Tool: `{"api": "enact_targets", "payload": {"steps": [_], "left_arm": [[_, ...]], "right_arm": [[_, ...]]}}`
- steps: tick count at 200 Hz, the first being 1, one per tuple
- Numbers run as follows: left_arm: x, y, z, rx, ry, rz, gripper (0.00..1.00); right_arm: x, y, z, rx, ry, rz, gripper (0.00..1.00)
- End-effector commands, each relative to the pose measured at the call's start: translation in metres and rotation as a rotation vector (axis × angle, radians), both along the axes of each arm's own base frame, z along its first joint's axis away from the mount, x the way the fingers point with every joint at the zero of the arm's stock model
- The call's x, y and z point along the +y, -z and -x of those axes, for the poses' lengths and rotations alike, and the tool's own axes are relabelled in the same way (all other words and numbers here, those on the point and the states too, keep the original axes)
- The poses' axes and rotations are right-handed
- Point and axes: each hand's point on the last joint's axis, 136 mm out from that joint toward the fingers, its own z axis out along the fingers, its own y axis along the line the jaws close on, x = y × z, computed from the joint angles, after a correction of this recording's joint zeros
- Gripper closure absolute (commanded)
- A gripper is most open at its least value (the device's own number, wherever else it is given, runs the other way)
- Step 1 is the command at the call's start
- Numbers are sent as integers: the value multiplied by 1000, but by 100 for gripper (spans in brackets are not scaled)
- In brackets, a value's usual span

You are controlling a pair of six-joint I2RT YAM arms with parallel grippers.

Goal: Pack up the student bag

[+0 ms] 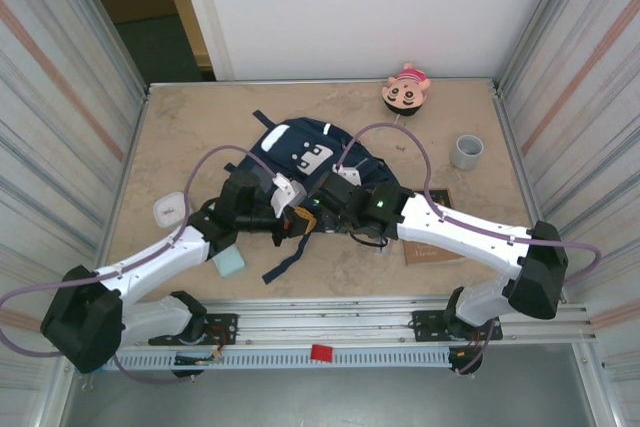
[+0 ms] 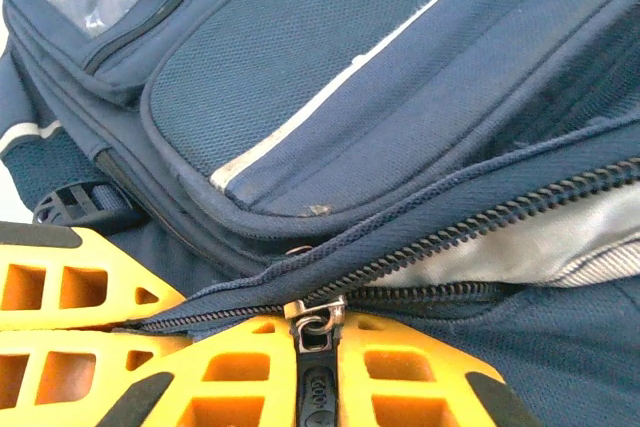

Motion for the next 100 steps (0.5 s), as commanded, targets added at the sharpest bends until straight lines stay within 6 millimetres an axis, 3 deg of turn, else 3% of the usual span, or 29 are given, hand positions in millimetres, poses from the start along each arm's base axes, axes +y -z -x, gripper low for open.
{"api": "enact_targets", "payload": {"steps": [1, 28, 73, 90, 100], "left_arm": [[3, -18, 8, -62, 42, -11, 100], [14, -6, -1, -79, -16, -106, 100], [32, 10, -6, -99, -73, -226, 100], [32, 7, -3, -104, -61, -211, 100], [30, 5, 0, -113, -48, -194, 100]], "right_arm": [[-55, -1, -21, -69, 125, 208, 95], [-77, 0, -18, -29, 139, 263, 100], [-134, 8, -14, 51, 211, 398, 100], [-139, 11, -14, 65, 202, 362, 100], [-131, 13, -16, 62, 156, 293, 100]]}}
